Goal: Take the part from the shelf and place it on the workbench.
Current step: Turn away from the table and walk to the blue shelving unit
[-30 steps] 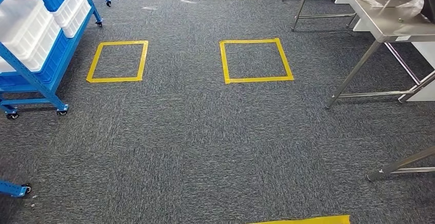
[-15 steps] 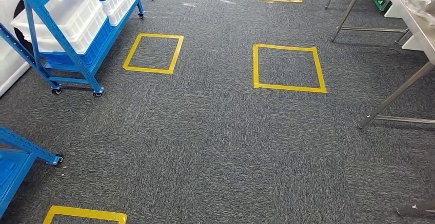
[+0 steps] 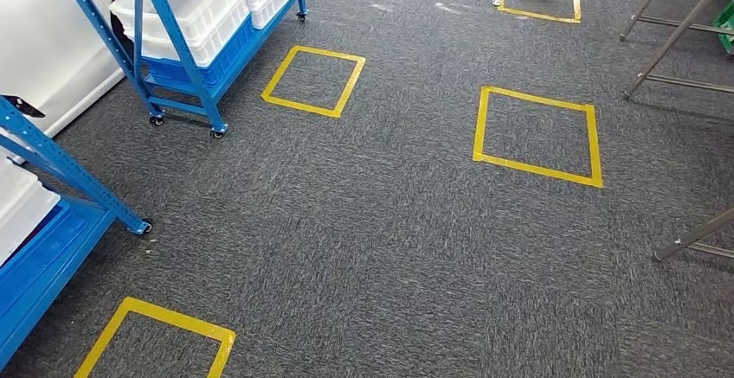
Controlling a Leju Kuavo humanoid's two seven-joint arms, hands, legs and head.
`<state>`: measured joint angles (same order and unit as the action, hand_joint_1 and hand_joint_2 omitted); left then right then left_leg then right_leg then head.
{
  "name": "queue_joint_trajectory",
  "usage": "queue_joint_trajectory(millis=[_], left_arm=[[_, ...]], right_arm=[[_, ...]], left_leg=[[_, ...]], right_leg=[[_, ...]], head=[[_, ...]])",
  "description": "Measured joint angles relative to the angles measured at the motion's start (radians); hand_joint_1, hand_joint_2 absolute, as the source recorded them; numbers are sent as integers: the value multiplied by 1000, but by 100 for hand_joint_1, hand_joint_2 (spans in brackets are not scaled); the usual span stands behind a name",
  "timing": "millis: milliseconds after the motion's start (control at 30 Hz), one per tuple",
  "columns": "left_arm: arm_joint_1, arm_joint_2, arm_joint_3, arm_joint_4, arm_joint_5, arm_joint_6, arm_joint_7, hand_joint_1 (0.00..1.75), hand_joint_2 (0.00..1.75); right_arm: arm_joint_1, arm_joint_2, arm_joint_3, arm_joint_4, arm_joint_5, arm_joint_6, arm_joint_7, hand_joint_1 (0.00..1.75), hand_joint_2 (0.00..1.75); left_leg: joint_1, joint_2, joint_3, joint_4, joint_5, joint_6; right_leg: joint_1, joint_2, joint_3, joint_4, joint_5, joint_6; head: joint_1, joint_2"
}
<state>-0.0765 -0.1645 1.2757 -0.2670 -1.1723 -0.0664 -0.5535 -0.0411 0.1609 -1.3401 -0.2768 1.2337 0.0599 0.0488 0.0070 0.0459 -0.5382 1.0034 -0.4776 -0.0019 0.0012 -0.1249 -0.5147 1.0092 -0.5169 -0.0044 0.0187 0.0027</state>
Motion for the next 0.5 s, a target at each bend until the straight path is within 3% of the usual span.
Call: queue_joint_trajectory(millis=[67, 133, 167, 200, 233, 267, 300, 367, 433, 500], left_arm=[[0, 1, 0, 0, 0, 0, 0, 0, 0], [-3, 1, 0, 0, 0, 0, 0, 0, 0], [-3, 1, 0, 0, 0, 0, 0, 0, 0], [-3, 1, 0, 0, 0, 0, 1, 0, 0], [-2, 2, 0, 0, 0, 0, 1, 0, 0], [-1, 2, 0, 0, 0, 0, 1, 0, 0], [-1, 1, 0, 0, 0, 0, 2, 0, 0], [-2, 1, 0, 0, 0, 0, 2, 0, 0], [-3, 1, 0, 0, 0, 0, 3, 0, 0], [0, 2, 0, 0, 0, 0, 3, 0, 0]], right_arm=[[0, 0, 0, 0, 0, 0, 0, 0, 0], [3, 0, 0, 0, 0, 0, 0, 0, 0], [5, 0, 0, 0, 0, 0, 0, 0, 0], [6, 0, 0, 1, 0, 0, 0, 0, 0], [6, 0, 0, 1, 1, 0, 0, 0, 0], [6, 0, 0, 1, 1, 0, 0, 0, 0], [7, 0, 0, 2, 1, 0, 0, 0, 0], [8, 0, 0, 2, 2, 0, 0, 0, 0], [8, 0, 0, 2, 2, 0, 0, 0, 0], [5, 0, 0, 2, 2, 0, 0, 0, 0]], left_leg=[[5, -21, 2, -9, 10, 14], [6, -43, -1, -12, 17, 22], [6, -55, -4, -11, 18, 23], [5, -69, -5, -11, 19, 24], [5, -83, -5, -10, 20, 23], [5, -98, -4, -8, 20, 21], [6, -112, -3, -7, 19, 19], [6, -138, -6, -2, 18, 9], [7, -158, -15, 0, 20, -5], [12, -173, -22, 0, 23, -21]], right_leg=[[-5, 46, -15, 42, -35, 10], [-11, 105, -70, 162, -104, 16], [-13, 117, -102, 228, -131, 18], [-14, 121, -125, 272, -140, 19], [-15, 122, -132, 281, -129, 19], [-17, 125, -119, 247, -96, 18], [-19, 135, -92, 183, -54, 17], [-23, 182, -39, 57, 4, 14], [-21, 207, -25, 15, 12, 9], [-19, 184, -25, 9, 18, -3]], head=[[3, 0], [7, 0], [7, 0], [7, 0], [8, 0], [8, 0], [8, 0], [7, 0], [6, 0], [6, 0]])
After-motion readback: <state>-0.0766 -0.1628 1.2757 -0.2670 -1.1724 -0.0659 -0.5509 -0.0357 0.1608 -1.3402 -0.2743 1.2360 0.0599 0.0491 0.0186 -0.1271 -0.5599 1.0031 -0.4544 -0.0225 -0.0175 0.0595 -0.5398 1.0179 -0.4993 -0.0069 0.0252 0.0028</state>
